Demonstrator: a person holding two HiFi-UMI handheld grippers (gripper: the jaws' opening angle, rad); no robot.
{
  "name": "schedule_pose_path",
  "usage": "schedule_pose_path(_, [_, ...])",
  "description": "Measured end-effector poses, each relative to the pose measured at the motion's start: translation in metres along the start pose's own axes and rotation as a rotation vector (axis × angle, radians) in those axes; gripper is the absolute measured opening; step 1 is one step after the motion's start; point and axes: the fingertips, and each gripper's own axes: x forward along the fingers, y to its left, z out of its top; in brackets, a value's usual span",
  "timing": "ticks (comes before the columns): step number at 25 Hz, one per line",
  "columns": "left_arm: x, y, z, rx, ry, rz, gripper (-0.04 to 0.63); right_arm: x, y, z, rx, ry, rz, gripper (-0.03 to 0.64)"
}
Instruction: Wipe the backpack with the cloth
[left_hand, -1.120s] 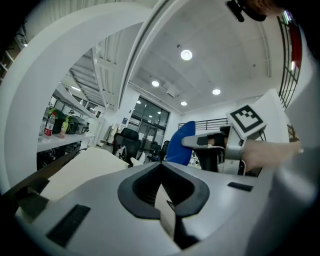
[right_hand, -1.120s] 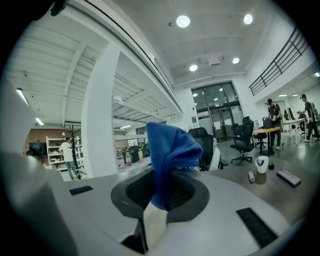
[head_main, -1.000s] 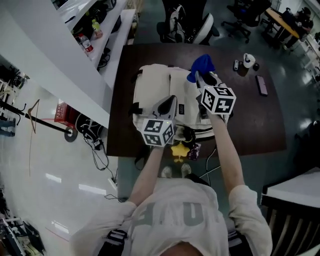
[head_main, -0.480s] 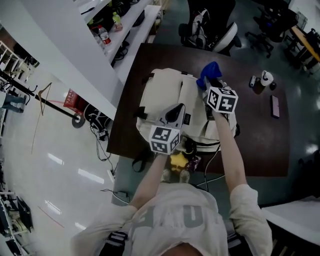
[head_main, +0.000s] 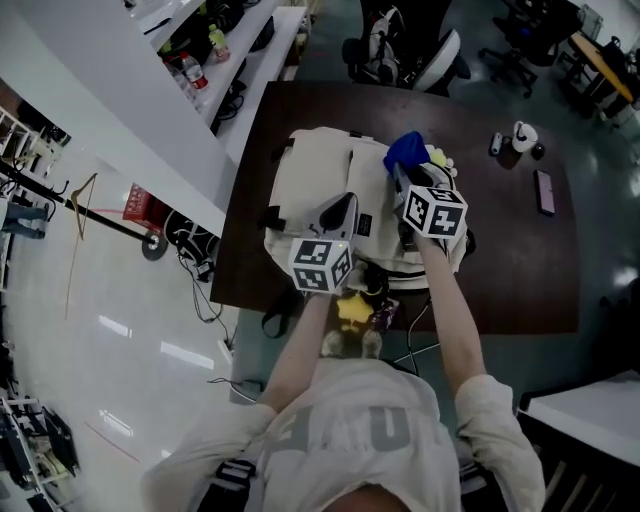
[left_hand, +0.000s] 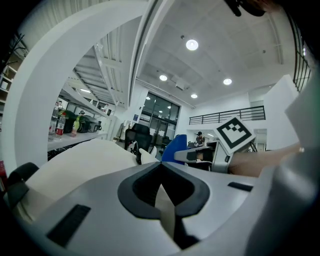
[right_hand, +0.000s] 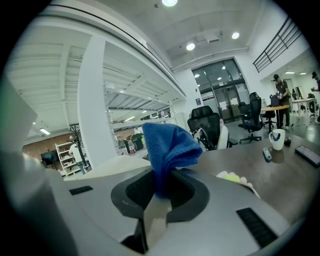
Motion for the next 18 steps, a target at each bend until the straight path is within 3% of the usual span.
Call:
schedule_pose_path(5, [0.000,0.001,-0.001,-0.025,0.003,-0.004,-0.002,-0.025,0.006,-0.013,-0.013,0.001,-0.012,0.043])
schedule_pose_path(18, [0.000,-0.001,-0.002,-0.003,0.009,-0.015,-0.002,-0.083,0.046,-0.080,0.042,0.061,-0.007,0.043])
